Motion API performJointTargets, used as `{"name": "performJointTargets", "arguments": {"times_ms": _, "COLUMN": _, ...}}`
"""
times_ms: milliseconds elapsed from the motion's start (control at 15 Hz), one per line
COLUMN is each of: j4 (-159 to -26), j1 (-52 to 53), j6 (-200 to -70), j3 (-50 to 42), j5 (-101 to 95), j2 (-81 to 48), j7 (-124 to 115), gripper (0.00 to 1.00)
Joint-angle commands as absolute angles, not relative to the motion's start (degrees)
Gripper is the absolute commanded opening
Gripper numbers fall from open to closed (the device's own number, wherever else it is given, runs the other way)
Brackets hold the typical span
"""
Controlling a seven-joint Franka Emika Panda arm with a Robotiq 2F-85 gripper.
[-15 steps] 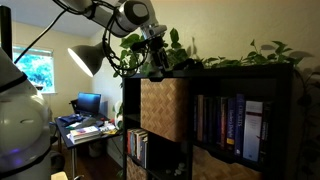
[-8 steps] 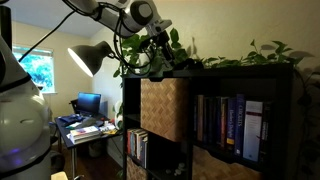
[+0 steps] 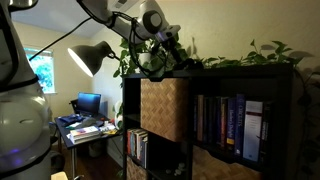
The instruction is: Open the top middle section of the cupboard, put a sock inside it then close it
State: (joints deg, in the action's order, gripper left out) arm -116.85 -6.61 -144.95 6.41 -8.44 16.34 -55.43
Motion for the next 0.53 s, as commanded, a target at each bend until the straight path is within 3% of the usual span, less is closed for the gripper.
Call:
{"name": "performJointTargets", "arguments": {"times_ms": 0, "j4": -114.47, "j1": -6.54, "j6": -146.86, "j3": 6.29, "j5": -11.04, "j2": 13.77, "j7": -51.52, "gripper": 1.00}}
{"name": "performJointTargets", "arguments": {"times_ms": 467, "j4": -115.00, "j1": -7.39, "j6": -150.17, "j3": 6.20, "j5": -18.98, "j2": 11.08, "j7": -47.34, "gripper": 1.00}}
